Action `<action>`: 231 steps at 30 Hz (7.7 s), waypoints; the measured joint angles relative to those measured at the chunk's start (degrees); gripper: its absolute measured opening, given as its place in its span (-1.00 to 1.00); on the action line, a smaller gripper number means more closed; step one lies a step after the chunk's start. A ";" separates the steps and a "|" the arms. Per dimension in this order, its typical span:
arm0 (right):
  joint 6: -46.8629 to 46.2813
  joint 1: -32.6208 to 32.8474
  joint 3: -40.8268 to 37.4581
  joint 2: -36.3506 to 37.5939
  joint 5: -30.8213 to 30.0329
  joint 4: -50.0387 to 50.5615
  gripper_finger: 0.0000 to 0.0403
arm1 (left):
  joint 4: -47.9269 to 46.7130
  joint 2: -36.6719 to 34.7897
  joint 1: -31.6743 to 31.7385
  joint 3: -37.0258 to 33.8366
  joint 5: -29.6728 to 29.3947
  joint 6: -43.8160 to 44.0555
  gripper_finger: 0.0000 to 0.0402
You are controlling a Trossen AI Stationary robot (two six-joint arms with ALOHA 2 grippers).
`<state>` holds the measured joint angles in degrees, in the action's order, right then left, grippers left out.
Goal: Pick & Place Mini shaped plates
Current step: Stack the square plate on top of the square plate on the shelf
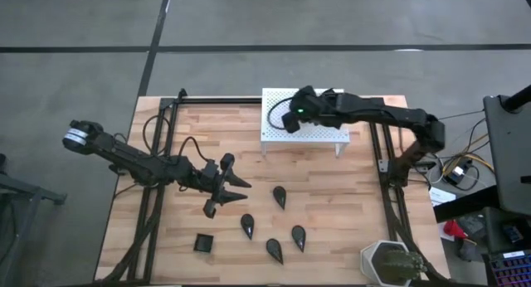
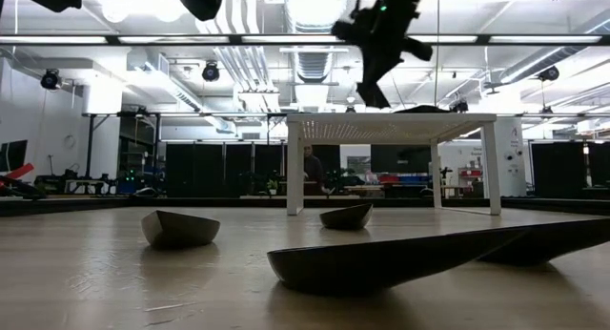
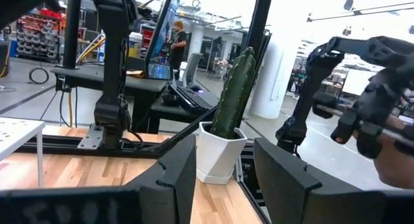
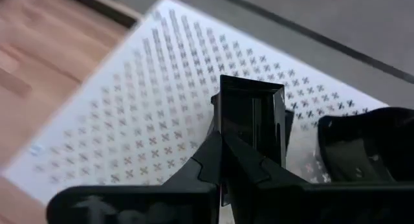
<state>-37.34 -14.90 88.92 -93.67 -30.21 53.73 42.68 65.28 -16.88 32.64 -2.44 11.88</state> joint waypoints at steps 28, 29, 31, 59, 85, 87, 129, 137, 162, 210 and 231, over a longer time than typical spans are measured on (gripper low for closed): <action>-5.12 -0.81 40.41 -29.42 -4.51 36.12 -0.96 | -1.67 0.00 -0.04 -0.09 1.29 0.55 -0.27; -4.81 -0.82 40.44 -29.58 -4.51 36.13 -0.96 | -1.69 0.00 -0.04 -0.09 1.29 0.58 -0.27; -4.45 -0.84 40.43 -29.81 -4.36 36.37 -0.96 | -1.69 0.00 -0.04 -0.09 1.40 0.61 -0.27; -2.30 -1.92 39.94 -29.84 -2.87 36.28 -0.96 | -1.67 0.00 -0.04 -0.09 2.94 0.62 -0.27; -0.33 -2.38 39.42 -29.79 -0.73 36.28 -0.96 | -1.67 0.00 -0.10 -0.09 4.46 1.38 -0.27; -0.15 -2.40 39.42 -29.79 -0.72 36.28 -0.96 | -1.67 0.00 -0.09 -0.09 4.46 1.39 -0.27; -1.29 -1.99 35.80 -27.01 1.22 36.27 -0.96 | -1.65 0.02 -0.09 -0.11 4.61 1.40 -0.27; -0.25 -2.27 35.46 -27.02 1.63 36.30 -0.95 | -1.67 0.02 -0.11 -0.11 4.66 1.40 -0.27; 2.70 -2.95 35.44 -26.84 -2.98 36.28 -0.28 | -1.58 0.02 -0.15 -0.11 4.96 1.40 -0.27; 10.33 24.90 28.65 -26.14 -12.71 18.56 -0.96 | -1.62 0.02 -0.63 -0.11 7.87 1.77 -0.27; 15.20 43.10 -13.29 -8.30 -18.42 -29.48 -0.96 | -0.72 0.02 -1.07 -0.11 7.76 -2.38 -0.27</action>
<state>-22.14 28.20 75.62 -101.97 -48.63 24.25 41.96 65.30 -17.96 32.53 5.32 9.50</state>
